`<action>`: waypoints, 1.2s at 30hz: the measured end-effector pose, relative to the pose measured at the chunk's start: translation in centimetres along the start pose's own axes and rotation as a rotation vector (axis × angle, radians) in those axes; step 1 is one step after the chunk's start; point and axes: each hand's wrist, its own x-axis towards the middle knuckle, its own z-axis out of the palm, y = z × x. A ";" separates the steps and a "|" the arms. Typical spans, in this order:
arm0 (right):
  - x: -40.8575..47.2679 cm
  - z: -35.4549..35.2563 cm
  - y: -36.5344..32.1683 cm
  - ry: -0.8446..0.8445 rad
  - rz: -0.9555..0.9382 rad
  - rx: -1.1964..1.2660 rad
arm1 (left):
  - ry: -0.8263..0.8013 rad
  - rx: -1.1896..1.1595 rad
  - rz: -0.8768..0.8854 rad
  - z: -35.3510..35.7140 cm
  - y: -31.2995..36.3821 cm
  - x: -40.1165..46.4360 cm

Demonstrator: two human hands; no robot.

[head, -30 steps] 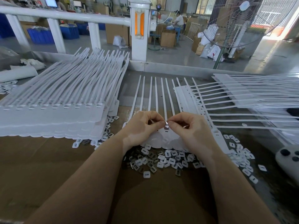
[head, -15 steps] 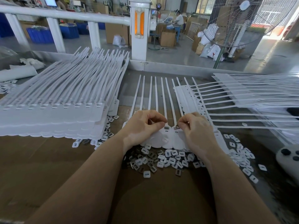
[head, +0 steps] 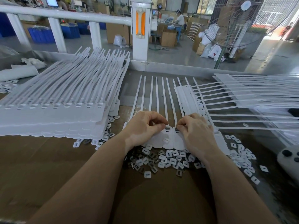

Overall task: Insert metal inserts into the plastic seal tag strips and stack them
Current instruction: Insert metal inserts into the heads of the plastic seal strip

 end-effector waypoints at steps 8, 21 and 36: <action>-0.1 -0.5 0.0 0.110 0.000 0.159 | -0.008 0.006 0.005 0.0 -0.1 0.0; -0.4 -0.7 -0.4 0.081 0.010 0.187 | -0.057 -0.024 0.010 -0.2 0.2 -0.1; -0.4 -0.7 -0.3 0.141 0.083 0.253 | -0.475 0.180 0.085 -1.9 -0.1 -0.7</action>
